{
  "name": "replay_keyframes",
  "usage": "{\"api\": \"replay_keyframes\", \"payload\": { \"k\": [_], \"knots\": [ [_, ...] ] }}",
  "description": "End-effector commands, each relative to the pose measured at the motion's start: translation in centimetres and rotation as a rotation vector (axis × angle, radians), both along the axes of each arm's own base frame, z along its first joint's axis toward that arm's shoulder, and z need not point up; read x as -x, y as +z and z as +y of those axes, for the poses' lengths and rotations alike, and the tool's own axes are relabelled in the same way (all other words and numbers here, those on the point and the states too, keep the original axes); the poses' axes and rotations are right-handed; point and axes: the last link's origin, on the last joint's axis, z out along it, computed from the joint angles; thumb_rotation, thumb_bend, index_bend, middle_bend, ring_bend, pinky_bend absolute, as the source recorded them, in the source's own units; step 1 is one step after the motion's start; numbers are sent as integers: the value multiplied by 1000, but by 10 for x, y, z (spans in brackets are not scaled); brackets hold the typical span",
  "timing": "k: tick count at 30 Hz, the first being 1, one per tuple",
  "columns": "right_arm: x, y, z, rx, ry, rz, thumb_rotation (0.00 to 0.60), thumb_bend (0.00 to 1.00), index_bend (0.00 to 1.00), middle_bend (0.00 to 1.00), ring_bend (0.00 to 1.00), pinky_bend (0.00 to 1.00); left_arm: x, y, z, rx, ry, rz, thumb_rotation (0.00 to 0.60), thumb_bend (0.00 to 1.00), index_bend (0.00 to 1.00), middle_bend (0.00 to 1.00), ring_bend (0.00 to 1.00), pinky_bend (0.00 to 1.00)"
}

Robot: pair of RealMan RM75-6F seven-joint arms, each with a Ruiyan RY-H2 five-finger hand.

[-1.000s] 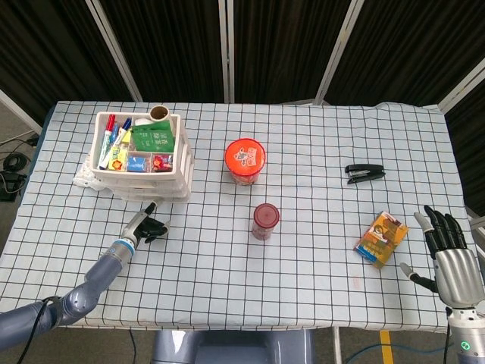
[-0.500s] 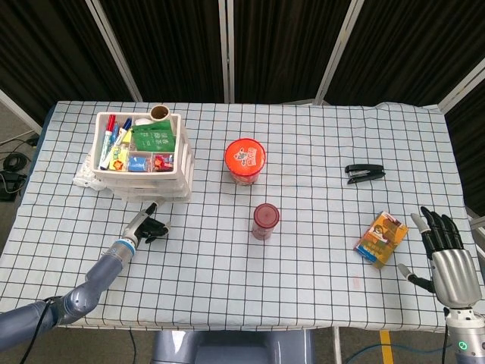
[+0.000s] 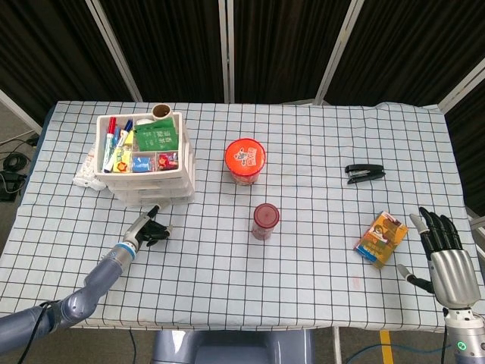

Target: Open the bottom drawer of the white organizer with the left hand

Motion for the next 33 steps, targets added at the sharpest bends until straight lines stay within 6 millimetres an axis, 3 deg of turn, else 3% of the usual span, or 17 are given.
{"api": "replay_keyframes", "payload": {
  "k": [1,13,19,33],
  "knots": [
    [0,0,0,0,1,0,600,55,31,0,0,0,0,0,-2,0,-1,-2,600,546,125,975,1000,933],
    [-1,1,1,3,5,-3,600,55,31,0,0,0,6,3,-16,3,-18,0,600,546,108,975,1000,933],
    [-1,1,2,4,4,-1,600,55,31,0,0,0,11,5,-15,-13,5,-20,600,546,9,975,1000,933],
    [-1,2,2,4,3,-3,600,55,31,0,0,0,11,-1,-6,21,66,-112,600,546,7,975,1000,933]
  ]
}}
